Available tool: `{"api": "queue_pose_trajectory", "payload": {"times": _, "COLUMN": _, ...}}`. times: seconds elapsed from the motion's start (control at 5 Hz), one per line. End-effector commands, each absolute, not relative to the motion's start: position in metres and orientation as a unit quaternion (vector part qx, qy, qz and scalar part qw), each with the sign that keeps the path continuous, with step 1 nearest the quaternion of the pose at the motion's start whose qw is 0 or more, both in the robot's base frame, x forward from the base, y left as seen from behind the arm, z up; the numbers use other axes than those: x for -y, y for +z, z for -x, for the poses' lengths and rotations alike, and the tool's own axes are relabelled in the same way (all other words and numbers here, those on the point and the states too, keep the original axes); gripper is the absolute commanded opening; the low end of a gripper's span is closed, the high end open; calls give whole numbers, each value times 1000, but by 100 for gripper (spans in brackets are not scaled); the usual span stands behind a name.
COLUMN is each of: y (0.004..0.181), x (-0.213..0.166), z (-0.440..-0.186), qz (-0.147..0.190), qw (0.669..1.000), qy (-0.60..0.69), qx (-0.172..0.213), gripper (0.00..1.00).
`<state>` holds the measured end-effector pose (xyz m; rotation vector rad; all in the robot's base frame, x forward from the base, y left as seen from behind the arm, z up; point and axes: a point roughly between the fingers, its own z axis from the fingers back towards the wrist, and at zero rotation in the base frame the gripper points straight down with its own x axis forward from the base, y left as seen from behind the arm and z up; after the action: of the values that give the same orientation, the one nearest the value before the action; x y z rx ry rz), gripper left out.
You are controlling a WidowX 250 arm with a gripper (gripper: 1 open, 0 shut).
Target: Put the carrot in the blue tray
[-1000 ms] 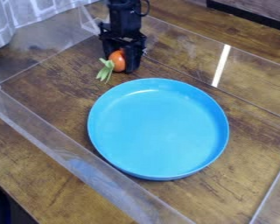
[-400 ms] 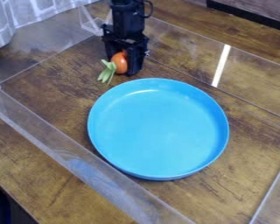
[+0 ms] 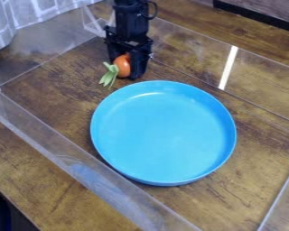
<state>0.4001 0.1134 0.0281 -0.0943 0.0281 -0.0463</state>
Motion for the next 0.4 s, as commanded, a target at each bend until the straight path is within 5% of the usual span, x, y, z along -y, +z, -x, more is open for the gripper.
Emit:
{"api": "queue_pose_trajectory", "payload": {"times": 0.0, "y": 85, "x": -106, "z": -410, "qz": 26, "qw": 998, "qy": -41, "qx": 48, "gripper": 0}}
{"api": "queue_pose_trajectory", "payload": {"times": 0.2, "y": 88, "x": -104, "z": -409, "qz": 25, "qw": 998, "qy": -44, "qx": 48, "gripper": 0}}
